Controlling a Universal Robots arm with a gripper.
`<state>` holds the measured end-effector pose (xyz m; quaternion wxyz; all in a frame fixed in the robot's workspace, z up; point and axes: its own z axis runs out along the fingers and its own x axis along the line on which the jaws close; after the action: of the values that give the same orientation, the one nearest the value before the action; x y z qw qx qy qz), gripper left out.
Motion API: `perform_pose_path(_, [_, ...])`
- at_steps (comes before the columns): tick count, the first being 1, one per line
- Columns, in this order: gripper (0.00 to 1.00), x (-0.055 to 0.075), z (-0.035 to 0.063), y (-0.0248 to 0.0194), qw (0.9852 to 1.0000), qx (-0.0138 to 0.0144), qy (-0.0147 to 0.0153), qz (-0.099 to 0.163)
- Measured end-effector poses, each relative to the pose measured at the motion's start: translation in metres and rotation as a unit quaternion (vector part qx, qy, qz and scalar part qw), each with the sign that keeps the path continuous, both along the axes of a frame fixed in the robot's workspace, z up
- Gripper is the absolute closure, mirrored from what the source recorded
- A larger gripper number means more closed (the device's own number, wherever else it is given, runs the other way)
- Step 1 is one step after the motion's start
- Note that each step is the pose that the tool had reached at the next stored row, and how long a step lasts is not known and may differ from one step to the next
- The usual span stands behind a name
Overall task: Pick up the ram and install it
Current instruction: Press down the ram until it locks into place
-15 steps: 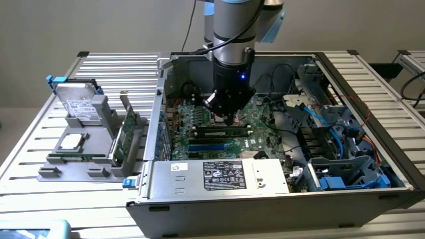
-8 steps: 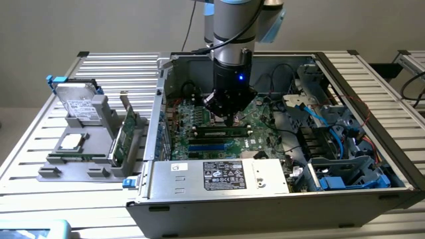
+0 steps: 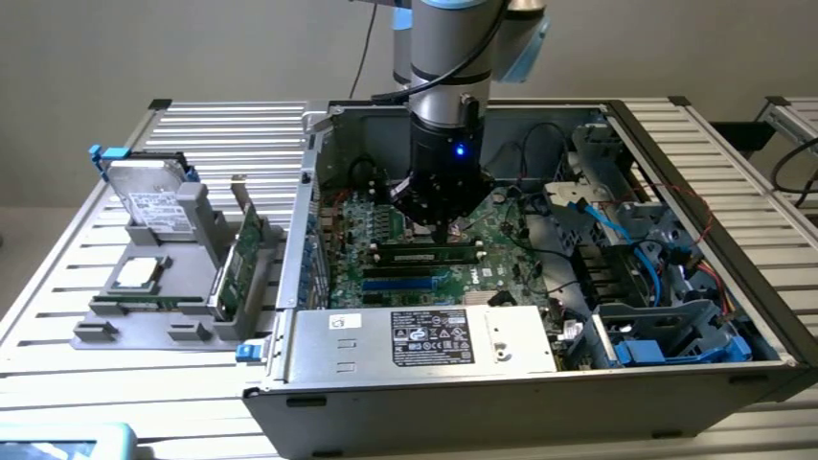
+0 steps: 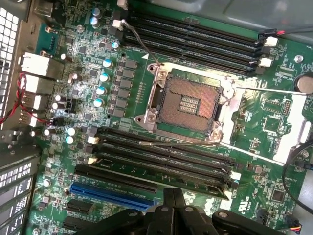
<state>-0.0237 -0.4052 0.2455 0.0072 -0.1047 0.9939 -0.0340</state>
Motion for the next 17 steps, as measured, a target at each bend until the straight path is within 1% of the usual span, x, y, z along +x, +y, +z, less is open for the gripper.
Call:
perform_pose_path(3, [0.89,0.0000,-0.0005,0.0000,0.9998,-0.0005,-0.0004,-0.020])
perform_pose_path(6, [0.89,0.0000,-0.0010,0.0000,0.9992,-0.0008,-0.0006,-0.040])
perform_pose_path(13, [0.89,0.0000,-0.0012,0.0000,0.9965,-0.0016,-0.0007,-0.084])
perform_pose_path(15, [0.89,0.0000,-0.0013,0.0000,0.9956,-0.0028,-0.0008,-0.094])
perform_pose_path(17, [0.89,0.0000,-0.0012,0.0000,0.9948,-0.0049,-0.0009,-0.102])
